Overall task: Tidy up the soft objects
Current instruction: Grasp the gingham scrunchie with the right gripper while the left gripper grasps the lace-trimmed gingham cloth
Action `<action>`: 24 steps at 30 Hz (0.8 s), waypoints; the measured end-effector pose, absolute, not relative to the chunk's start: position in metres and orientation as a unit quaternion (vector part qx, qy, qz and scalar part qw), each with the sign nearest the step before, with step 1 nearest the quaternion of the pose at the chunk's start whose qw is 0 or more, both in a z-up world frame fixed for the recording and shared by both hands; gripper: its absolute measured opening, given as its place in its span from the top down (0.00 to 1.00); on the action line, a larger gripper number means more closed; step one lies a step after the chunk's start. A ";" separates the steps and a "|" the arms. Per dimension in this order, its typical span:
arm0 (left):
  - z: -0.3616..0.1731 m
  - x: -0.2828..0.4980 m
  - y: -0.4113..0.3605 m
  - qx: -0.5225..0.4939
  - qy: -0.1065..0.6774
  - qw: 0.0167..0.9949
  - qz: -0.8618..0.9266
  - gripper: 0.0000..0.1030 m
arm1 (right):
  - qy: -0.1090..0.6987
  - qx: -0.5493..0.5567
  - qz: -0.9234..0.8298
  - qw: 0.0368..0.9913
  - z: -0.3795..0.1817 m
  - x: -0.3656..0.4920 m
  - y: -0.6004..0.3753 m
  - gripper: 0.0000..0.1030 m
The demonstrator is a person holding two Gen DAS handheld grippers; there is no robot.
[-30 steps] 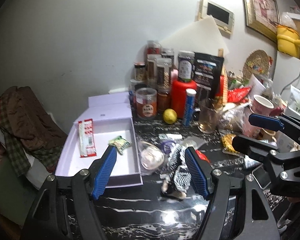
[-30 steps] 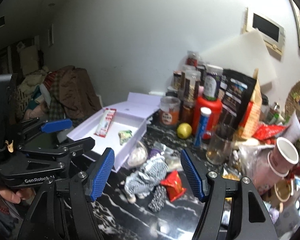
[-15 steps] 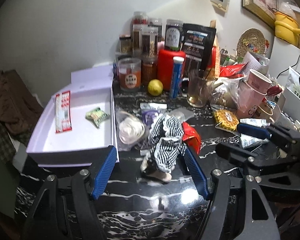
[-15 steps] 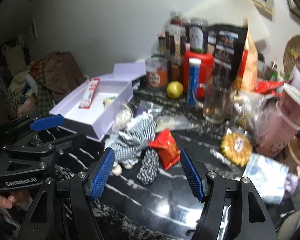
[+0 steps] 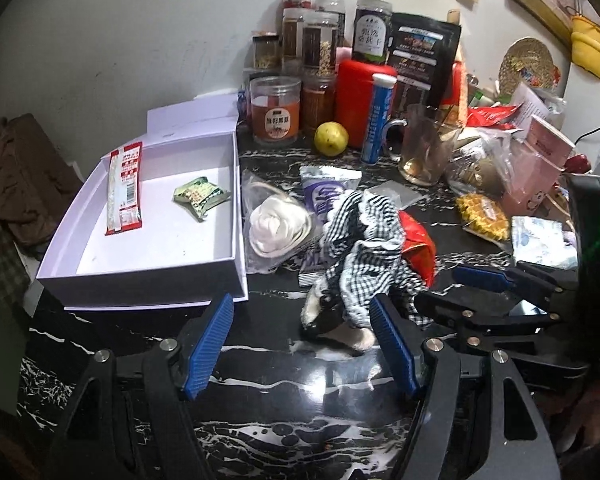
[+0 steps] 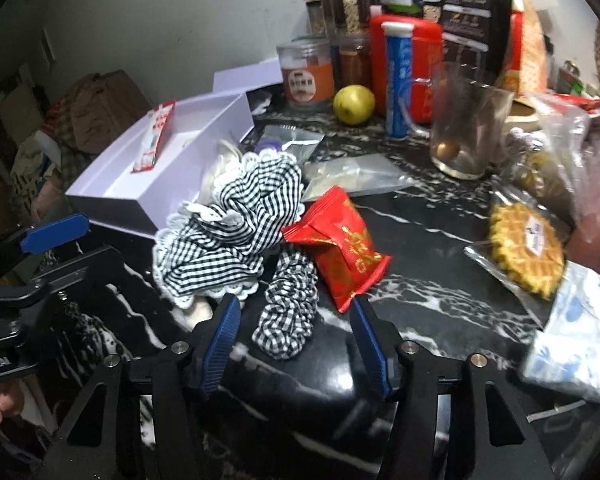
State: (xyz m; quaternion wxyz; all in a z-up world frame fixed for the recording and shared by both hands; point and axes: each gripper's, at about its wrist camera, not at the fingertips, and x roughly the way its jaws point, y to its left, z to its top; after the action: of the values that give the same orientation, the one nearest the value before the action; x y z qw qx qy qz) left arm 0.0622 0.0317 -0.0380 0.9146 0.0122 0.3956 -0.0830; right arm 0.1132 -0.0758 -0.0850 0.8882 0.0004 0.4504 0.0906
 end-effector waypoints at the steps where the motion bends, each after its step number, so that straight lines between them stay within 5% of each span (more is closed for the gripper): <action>1: -0.040 0.065 0.032 0.015 0.399 0.913 -0.081 0.32 | 0.455 -0.003 0.092 0.886 -0.088 0.116 -0.074 0.49; 4: -0.043 0.069 0.033 0.009 0.405 0.910 -0.090 0.32 | 0.465 -0.006 0.098 0.880 -0.097 0.123 -0.071 0.53; 9: -0.042 0.075 0.026 0.014 0.400 0.910 -0.112 0.32 | 0.468 -0.011 0.106 0.877 -0.104 0.127 -0.070 0.75; 24: -0.076 0.115 0.002 -0.014 0.438 0.883 -0.168 0.32 | 0.488 0.022 0.080 0.869 -0.092 0.087 -0.099 0.78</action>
State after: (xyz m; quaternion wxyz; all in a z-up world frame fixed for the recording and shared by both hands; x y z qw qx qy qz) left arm 0.1149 0.0016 -0.0758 0.8829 -0.0143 0.4380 -0.1683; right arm 0.0874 -0.0987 -0.0919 0.8691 0.0218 0.4876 0.0801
